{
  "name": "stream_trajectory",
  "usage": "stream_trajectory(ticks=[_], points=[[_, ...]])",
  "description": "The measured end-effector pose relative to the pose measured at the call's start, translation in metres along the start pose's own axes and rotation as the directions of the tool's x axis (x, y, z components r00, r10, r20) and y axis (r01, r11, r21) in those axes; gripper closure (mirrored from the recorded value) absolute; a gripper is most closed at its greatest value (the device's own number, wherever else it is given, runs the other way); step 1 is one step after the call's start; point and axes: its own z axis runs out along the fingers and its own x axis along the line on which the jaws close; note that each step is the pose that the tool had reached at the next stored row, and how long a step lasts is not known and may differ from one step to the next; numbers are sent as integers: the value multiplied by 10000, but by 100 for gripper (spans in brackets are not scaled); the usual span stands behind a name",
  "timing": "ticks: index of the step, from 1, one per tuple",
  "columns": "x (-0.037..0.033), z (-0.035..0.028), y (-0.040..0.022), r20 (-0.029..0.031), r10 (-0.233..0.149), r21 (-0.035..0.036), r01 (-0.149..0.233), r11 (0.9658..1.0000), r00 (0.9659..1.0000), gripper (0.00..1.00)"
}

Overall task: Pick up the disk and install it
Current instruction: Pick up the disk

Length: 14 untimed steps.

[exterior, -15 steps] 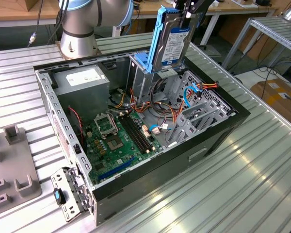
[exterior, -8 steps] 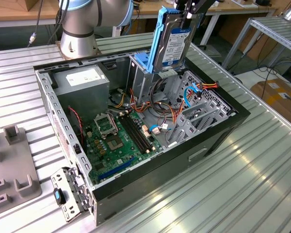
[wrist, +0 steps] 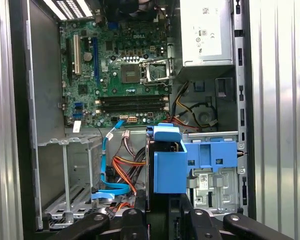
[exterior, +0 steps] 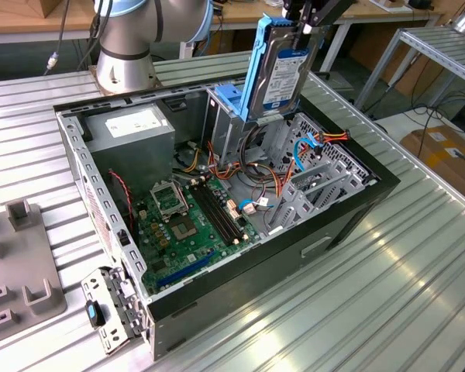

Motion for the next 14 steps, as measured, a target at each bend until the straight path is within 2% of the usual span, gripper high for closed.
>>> stream_trajectory(ticks=[3,9,14], points=[[8,0,0,-25,0,1,0,10000,10000,65],[8,0,0,-26,0,1,0,10000,10000,65],[38,1,-1,-28,0,1,0,10000,10000,65]])
